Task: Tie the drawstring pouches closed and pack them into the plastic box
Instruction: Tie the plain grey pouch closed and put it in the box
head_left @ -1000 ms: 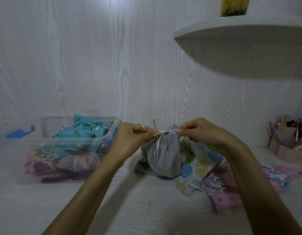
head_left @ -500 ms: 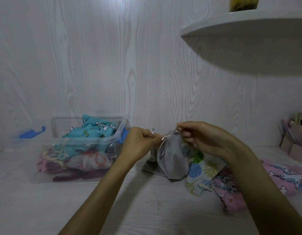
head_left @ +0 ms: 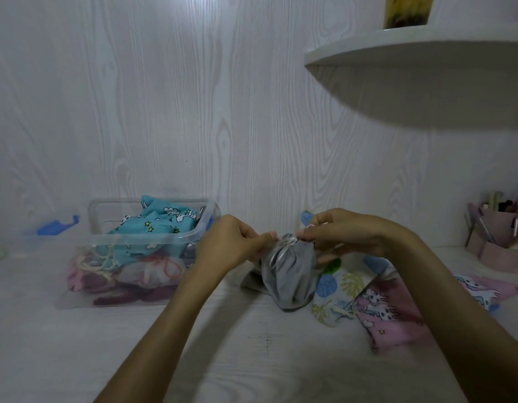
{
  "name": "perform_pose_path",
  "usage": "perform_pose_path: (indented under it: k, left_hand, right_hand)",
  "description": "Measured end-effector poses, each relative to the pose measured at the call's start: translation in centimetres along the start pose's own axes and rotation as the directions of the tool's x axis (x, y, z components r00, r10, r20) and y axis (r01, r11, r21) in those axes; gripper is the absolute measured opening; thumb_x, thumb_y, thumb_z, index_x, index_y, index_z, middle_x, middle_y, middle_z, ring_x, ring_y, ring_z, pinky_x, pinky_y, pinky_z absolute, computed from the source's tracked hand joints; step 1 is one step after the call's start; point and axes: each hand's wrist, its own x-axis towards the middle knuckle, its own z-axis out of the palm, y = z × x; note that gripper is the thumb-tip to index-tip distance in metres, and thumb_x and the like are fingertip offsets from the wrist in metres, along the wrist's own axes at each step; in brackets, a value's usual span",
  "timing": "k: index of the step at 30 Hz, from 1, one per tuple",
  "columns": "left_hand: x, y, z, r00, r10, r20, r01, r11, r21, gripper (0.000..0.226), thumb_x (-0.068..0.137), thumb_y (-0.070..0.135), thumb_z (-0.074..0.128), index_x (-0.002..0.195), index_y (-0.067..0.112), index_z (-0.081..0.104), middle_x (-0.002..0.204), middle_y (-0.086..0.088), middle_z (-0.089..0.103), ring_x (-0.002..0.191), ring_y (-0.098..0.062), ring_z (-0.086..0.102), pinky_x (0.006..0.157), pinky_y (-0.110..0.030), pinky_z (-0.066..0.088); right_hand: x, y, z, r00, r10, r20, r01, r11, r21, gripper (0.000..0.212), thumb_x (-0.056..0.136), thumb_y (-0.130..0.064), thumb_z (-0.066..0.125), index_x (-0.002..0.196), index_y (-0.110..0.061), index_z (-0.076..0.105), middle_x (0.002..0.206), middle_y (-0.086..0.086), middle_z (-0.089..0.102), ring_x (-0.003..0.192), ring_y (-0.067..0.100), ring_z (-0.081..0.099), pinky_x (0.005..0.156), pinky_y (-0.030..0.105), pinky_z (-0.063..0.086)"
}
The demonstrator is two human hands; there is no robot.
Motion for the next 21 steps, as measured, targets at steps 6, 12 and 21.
perform_pose_path:
  k: [6,12,21]
  left_hand:
    - [-1.3,1.3,-2.2,0.97,0.084,0.227,-0.119,0.983,0.143,0.058,0.075,0.04,0.074,0.128,0.029,0.053,0.124,0.011,0.057,0.104,-0.005,0.056,0.087,-0.024,0.048]
    - [-2.9,1.1,-4.5,0.958,0.121,0.262,-0.112,0.993,-0.048,0.006,0.077,0.024,0.076,0.081,0.024,0.071,0.058,0.014,0.067,0.054,0.006,0.058,0.058,-0.01,0.046]
    - [-4.8,-5.2,-1.5,0.898,-0.106,0.427,-0.064,0.929,0.365,0.03,0.056,0.051,0.08,0.067,0.03,0.061,0.084,0.005,0.064,0.085,-0.015,0.06,0.081,-0.032,0.051]
  right_hand:
    - [-1.6,-1.7,0.1,0.992,-0.129,0.0,0.129,0.991,0.044,0.01,0.087,-0.017,0.065,0.083,-0.011,0.058,0.082,0.005,0.068,0.071,0.012,0.066,0.071,0.023,0.058]
    - [-2.5,-2.6,2.1,0.983,-0.153,0.104,0.144,0.985,0.093,0.019,0.079,-0.023,0.073,0.076,-0.015,0.056,0.078,0.001,0.07,0.071,0.009,0.067,0.059,0.017,0.052]
    - [-1.4,3.2,7.2,0.994,0.063,0.085,-0.017,0.886,-0.464,0.077,0.072,-0.045,0.076,0.135,-0.018,0.04,0.14,0.0,0.042,0.128,0.016,0.043,0.103,0.027,0.038]
